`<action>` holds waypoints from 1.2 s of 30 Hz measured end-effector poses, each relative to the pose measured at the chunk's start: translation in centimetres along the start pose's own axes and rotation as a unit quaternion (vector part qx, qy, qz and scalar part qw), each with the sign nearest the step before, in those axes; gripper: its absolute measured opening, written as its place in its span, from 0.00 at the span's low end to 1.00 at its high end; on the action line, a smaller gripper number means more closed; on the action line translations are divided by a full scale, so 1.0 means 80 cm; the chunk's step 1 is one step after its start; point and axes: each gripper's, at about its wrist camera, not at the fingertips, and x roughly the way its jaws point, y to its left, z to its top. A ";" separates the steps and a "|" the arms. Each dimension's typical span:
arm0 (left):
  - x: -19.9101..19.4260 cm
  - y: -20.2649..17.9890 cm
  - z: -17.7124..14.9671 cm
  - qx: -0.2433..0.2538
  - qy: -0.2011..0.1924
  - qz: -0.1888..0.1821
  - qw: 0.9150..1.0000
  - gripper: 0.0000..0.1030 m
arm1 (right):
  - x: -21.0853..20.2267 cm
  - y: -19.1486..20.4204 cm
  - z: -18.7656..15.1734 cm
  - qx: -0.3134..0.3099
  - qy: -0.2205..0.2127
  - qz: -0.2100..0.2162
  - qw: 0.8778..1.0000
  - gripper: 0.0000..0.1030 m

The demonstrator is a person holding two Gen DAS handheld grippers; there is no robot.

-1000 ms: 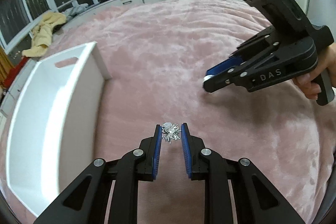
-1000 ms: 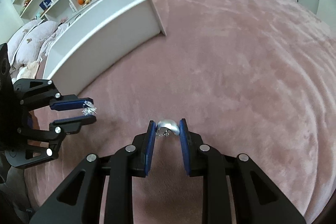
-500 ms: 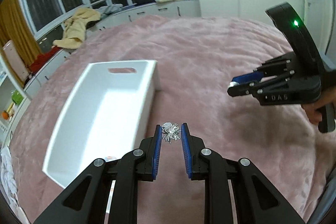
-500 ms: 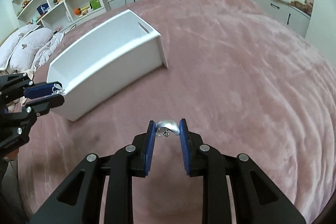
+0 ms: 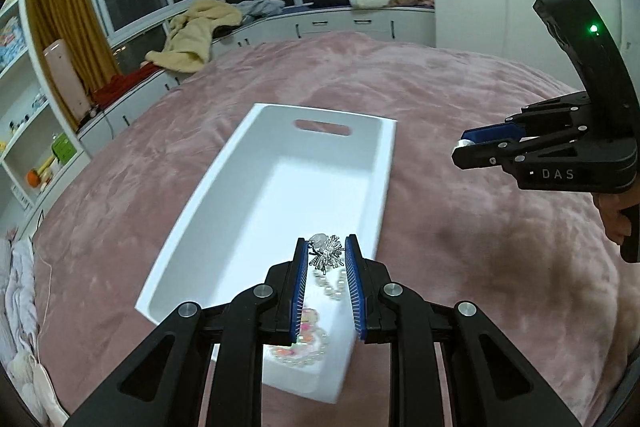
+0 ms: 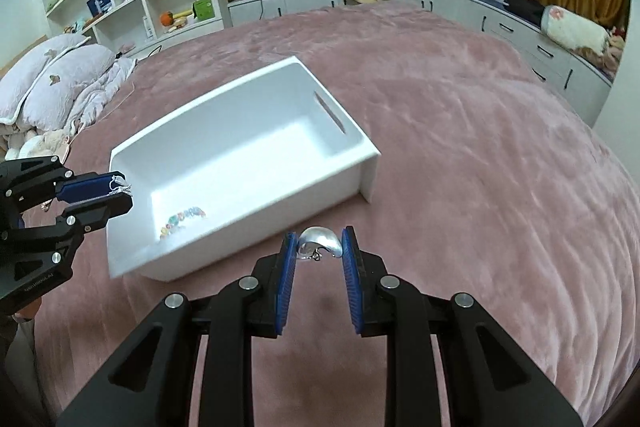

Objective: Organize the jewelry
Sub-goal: 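Carry the silver pendant in the left gripper into the bin, then open the left gripper to drop the pendant into the bin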

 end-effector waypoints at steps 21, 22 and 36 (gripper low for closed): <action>0.060 0.077 -0.044 -0.078 0.043 0.013 0.996 0.25 | 0.105 0.106 0.053 -0.047 0.028 0.046 0.997 0.23; 0.063 0.079 -0.047 -0.082 0.045 0.012 0.996 0.25 | 0.109 0.110 0.051 -0.050 0.030 0.047 0.997 0.23; 0.071 0.080 -0.068 -0.097 0.050 0.006 0.994 0.56 | 0.129 0.119 0.043 -0.045 0.029 0.048 0.997 0.44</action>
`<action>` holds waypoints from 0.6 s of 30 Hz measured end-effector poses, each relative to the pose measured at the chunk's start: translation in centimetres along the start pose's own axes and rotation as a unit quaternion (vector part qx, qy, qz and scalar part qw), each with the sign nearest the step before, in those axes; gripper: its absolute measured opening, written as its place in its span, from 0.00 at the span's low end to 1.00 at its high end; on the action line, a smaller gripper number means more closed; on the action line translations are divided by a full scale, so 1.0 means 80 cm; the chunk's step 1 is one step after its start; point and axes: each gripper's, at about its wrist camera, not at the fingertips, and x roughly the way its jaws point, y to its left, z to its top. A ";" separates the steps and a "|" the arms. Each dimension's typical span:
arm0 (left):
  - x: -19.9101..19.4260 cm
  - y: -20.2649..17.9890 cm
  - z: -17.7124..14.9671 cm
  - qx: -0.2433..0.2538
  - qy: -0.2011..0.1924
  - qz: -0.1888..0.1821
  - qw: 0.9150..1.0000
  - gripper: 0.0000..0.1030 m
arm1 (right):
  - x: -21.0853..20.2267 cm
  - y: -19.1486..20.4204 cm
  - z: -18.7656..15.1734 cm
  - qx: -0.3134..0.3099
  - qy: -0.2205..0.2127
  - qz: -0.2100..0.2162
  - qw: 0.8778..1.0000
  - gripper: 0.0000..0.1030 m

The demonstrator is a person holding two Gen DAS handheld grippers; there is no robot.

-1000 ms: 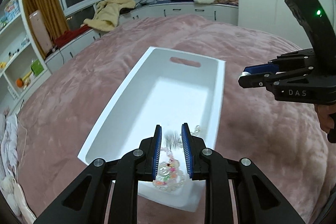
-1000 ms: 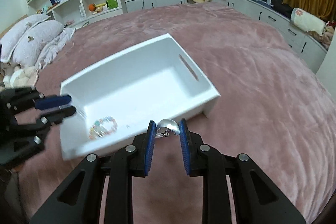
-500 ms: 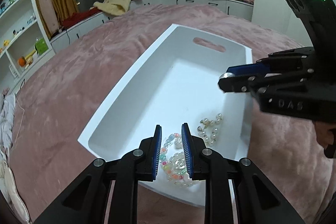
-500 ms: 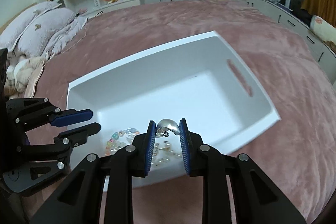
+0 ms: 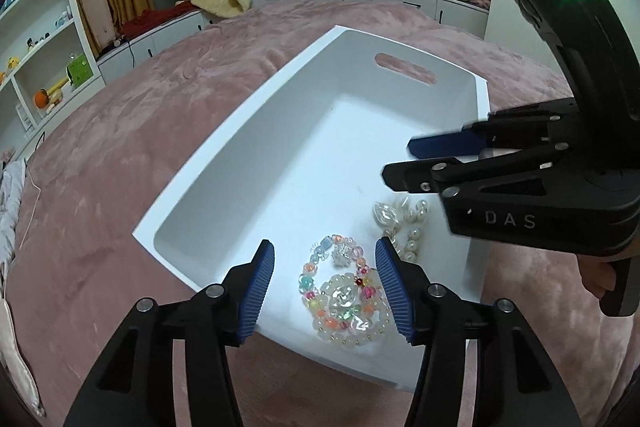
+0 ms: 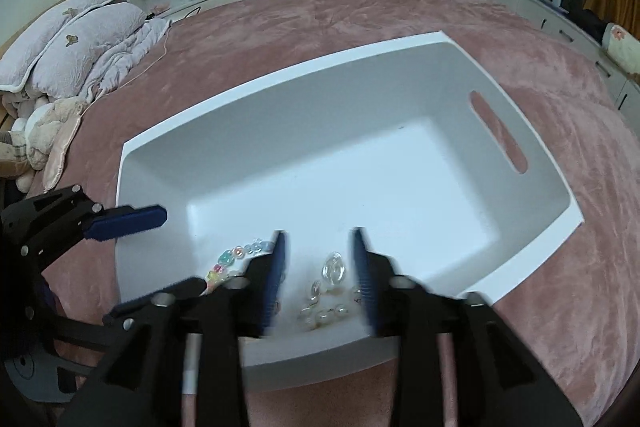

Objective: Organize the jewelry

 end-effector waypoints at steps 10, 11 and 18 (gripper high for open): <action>-0.056 0.007 -0.004 -0.025 -0.034 0.007 0.999 0.74 | -0.075 0.007 0.007 0.024 -0.083 -0.033 0.996 0.91; -0.065 0.008 -0.003 -0.027 -0.039 0.007 0.999 0.75 | -0.083 0.009 0.005 0.028 -0.081 -0.037 0.996 0.91; -0.137 0.001 -0.003 -0.027 -0.059 0.022 0.998 0.83 | -0.129 0.024 -0.023 0.064 -0.059 -0.065 0.994 0.92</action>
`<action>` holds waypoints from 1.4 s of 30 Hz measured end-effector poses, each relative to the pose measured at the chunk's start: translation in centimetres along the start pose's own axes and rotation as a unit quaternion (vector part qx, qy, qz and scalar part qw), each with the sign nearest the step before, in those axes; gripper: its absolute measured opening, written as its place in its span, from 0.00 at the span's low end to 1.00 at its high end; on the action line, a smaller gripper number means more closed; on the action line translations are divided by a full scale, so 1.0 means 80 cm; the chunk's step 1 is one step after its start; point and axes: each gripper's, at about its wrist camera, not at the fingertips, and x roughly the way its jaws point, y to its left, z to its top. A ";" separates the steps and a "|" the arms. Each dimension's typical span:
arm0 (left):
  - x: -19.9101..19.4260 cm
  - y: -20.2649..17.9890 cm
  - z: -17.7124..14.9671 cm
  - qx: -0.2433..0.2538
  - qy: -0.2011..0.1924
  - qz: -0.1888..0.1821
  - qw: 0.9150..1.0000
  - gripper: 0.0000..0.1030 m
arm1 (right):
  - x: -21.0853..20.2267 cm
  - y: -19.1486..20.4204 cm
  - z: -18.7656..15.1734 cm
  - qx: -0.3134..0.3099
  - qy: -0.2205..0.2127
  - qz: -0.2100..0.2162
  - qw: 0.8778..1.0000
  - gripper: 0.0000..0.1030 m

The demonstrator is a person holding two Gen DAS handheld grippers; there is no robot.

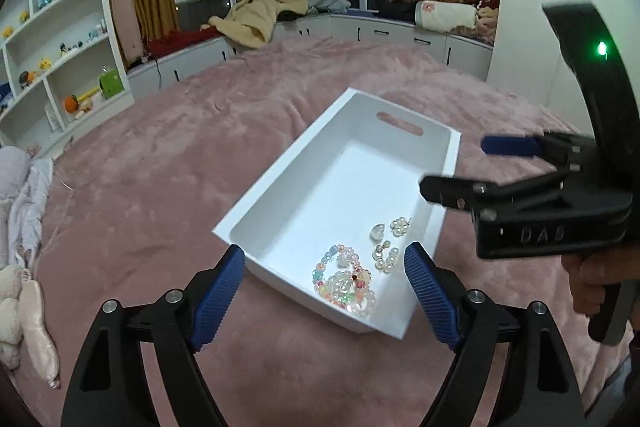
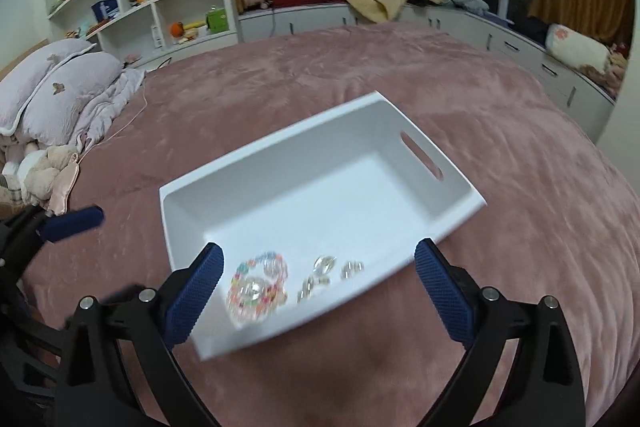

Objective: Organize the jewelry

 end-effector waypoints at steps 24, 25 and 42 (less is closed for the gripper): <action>-0.130 -0.030 -0.058 -0.001 -0.023 0.033 0.999 0.90 | -0.190 0.030 -0.132 0.021 -0.035 -0.067 0.997 0.93; -0.132 -0.030 -0.060 0.002 -0.024 0.034 0.999 0.90 | -0.193 0.030 -0.136 0.022 -0.035 -0.067 0.997 0.93; -0.138 -0.036 -0.086 0.013 -0.013 0.017 1.000 0.90 | -0.220 0.040 -0.164 0.032 -0.040 -0.075 0.996 0.93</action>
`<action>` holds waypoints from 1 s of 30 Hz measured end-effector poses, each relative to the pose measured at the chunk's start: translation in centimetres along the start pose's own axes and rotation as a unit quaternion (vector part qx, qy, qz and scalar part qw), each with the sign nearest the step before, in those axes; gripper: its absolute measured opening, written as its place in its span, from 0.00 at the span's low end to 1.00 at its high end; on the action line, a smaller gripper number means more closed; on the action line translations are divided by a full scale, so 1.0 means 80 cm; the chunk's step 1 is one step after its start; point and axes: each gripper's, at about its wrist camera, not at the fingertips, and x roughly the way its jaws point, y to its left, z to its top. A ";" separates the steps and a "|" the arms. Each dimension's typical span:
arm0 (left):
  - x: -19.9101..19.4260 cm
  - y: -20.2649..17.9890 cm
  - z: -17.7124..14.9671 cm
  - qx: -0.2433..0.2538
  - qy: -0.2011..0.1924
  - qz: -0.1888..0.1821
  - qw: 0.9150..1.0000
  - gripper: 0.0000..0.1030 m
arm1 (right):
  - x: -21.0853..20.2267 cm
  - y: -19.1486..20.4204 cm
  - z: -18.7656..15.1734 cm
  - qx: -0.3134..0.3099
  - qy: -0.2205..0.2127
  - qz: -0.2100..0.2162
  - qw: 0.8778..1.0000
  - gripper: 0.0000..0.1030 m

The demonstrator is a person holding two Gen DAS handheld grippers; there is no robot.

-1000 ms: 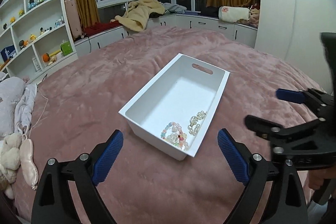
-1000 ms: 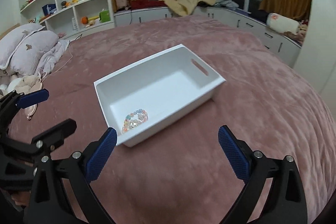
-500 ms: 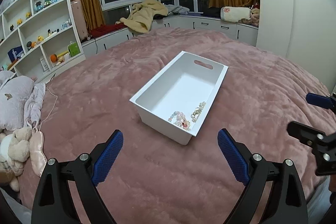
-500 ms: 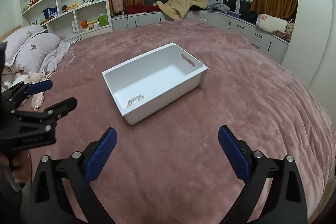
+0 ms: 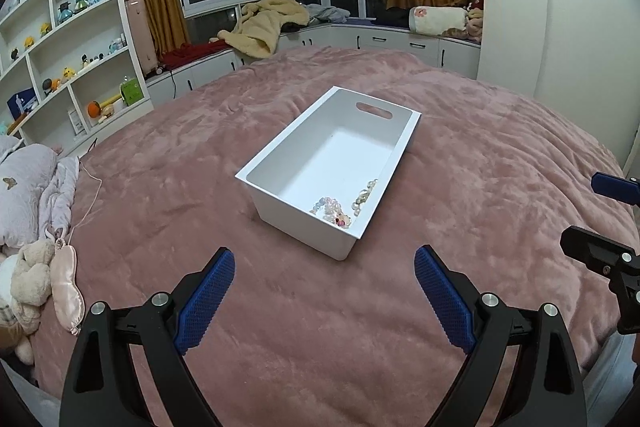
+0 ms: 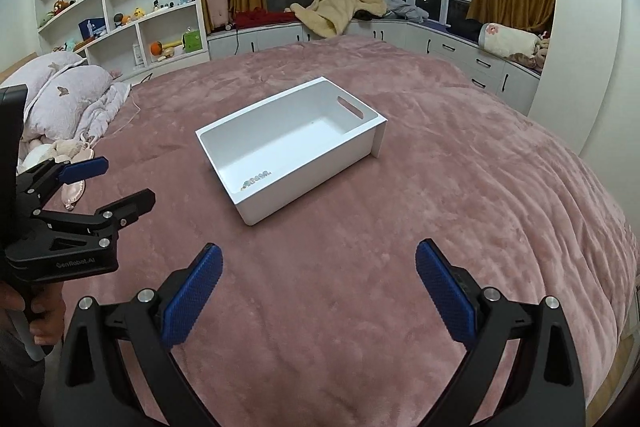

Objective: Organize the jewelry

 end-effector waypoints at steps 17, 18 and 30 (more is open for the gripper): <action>-0.001 -0.001 0.005 0.002 0.002 0.004 1.000 0.90 | 0.007 -0.001 0.002 0.010 -0.002 0.006 1.000 0.93; 0.000 -0.002 0.005 0.002 0.002 0.005 1.000 0.90 | 0.007 -0.001 0.002 0.009 -0.002 0.006 1.000 0.93; 0.004 0.001 0.007 0.003 0.001 0.013 1.000 0.90 | 0.011 -0.003 0.003 0.012 -0.004 0.007 1.000 0.93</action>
